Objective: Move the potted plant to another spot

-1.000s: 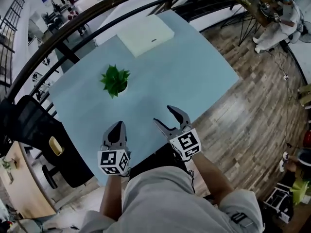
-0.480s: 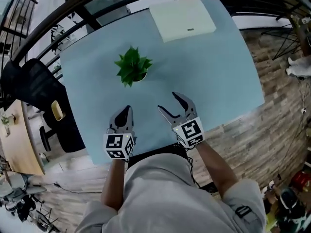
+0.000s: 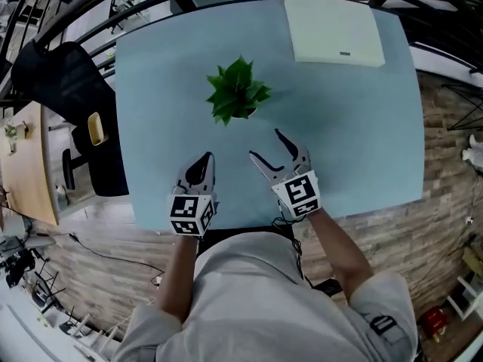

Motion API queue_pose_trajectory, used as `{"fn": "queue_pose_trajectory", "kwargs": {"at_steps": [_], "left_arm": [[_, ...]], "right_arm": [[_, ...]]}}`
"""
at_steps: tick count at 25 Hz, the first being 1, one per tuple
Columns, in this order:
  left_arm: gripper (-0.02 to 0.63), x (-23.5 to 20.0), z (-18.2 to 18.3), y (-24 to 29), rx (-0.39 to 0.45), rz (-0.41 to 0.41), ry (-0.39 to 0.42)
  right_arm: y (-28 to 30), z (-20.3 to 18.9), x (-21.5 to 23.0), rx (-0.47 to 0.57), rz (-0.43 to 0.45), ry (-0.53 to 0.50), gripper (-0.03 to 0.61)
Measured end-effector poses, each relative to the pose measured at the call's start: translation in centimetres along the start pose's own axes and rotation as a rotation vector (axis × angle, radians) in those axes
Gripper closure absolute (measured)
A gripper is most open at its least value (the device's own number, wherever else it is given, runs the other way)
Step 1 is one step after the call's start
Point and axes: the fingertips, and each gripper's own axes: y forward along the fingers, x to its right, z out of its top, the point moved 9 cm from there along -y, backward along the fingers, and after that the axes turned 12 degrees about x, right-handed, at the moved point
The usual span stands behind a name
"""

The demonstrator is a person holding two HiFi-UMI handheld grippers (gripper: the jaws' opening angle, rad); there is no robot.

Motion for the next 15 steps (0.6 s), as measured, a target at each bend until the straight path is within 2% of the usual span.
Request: {"fn": "queue_pose_trajectory", "kwargs": {"at_steps": [8,15], "left_arm": [[0.601,-0.9,-0.7,-0.6,-0.015,0.083,-0.038],[0.601,-1.5,-2.1,-1.4,-0.025,0.148,-0.069]], "right_arm": [[2.6,-0.7,0.5,-0.028,0.056,0.004,0.231],[4.6,-1.7,1.8,-0.040,0.040,-0.010,0.213]]}}
